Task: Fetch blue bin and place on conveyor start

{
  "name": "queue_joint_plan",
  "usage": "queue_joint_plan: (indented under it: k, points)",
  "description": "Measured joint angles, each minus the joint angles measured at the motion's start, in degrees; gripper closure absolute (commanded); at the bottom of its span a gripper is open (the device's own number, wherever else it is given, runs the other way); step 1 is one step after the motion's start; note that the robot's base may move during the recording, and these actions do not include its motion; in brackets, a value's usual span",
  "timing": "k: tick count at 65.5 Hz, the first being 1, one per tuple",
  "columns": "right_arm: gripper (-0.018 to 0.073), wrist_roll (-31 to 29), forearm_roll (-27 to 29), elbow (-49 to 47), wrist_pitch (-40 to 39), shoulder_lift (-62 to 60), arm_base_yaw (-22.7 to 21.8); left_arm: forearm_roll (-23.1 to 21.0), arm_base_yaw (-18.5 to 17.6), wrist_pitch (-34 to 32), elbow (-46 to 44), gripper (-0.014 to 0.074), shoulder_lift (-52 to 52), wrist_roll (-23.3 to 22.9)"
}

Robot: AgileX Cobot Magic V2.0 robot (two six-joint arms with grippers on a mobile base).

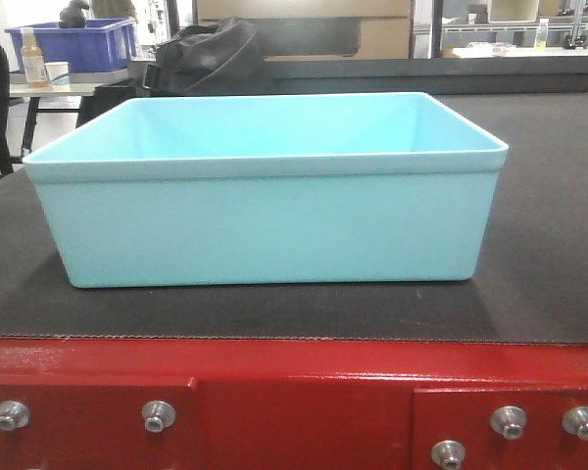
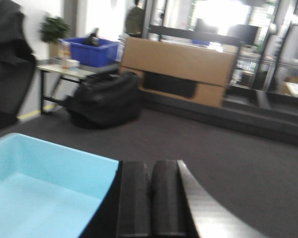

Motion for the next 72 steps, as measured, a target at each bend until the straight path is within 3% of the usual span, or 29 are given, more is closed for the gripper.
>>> queue_joint_plan:
  k: [11,17,45,72]
  points:
    - [0.0722,-12.7,15.1,8.2,-1.1,-6.5,-10.5,0.0,0.0,0.0,0.0,0.0707,0.0,0.0]
    - [0.0722,-15.1,18.5,13.7,-3.5,-10.6,-14.3,0.0,0.0,0.0,0.0,0.0707,0.0,0.0]
    - [0.0722,-15.9,20.1,31.0,-4.1,-28.0,-16.2,0.0,0.0,0.0,0.0,0.0707,0.0,0.0]
    - [0.0722,-15.8,20.3,31.8,-4.4,-29.6,-16.2,0.0,0.0,-0.3,0.0,0.0707,0.0,0.0]
